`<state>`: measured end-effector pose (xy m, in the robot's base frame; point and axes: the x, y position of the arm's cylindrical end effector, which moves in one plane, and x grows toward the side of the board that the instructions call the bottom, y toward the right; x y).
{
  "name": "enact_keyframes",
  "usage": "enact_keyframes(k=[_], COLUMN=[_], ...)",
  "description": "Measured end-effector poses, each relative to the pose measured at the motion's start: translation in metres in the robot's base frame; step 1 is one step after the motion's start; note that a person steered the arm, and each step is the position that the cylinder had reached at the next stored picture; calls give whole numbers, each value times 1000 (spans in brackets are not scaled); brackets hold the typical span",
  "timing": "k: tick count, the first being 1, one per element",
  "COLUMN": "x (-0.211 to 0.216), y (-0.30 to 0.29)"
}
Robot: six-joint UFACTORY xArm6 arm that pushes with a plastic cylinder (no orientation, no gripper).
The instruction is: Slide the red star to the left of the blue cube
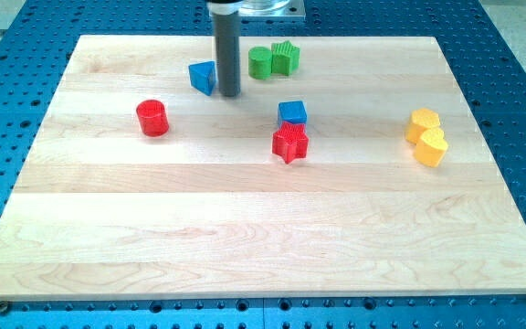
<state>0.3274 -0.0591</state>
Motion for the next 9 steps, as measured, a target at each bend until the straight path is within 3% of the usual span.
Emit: enact_keyframes(k=[3,4,5,6,7,9], x=[11,24,12,71,143,98], y=[-10,26,123,179,99,30])
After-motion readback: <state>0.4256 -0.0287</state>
